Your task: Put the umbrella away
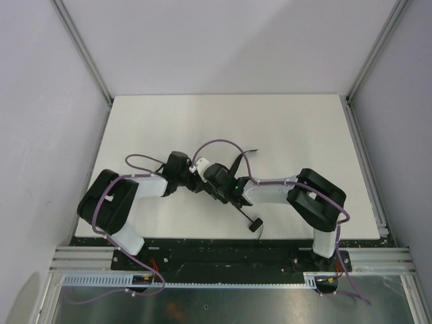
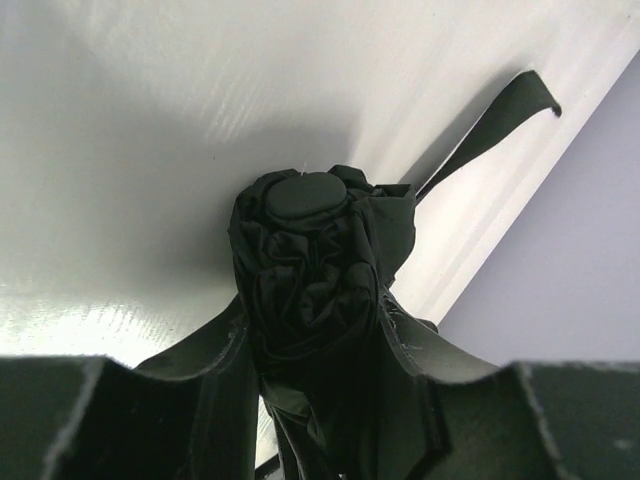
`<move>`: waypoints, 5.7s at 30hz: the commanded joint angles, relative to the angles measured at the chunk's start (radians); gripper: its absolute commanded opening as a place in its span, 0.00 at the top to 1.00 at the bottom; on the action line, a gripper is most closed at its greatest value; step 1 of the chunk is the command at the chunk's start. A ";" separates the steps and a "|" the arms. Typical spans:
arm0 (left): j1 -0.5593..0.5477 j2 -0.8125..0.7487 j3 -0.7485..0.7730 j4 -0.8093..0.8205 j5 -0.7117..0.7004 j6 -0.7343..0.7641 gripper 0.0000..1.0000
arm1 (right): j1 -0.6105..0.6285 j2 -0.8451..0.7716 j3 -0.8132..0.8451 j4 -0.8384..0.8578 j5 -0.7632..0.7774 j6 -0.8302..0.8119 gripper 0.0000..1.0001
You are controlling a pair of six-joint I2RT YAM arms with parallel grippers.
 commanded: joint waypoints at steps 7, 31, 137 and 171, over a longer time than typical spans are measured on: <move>0.004 0.021 -0.039 -0.274 -0.064 0.078 1.00 | -0.031 0.105 -0.017 -0.303 0.136 0.109 0.29; 0.087 -0.195 0.018 -0.239 -0.084 0.282 0.01 | -0.335 0.228 -0.010 -0.216 -0.798 0.249 1.00; -0.045 0.082 -0.011 -0.119 -0.086 0.055 0.39 | -0.471 0.276 -0.073 0.113 -1.359 0.546 1.00; -0.061 0.063 0.043 -0.371 -0.050 0.054 1.00 | 0.003 -0.145 -0.070 -0.184 -0.071 0.035 0.15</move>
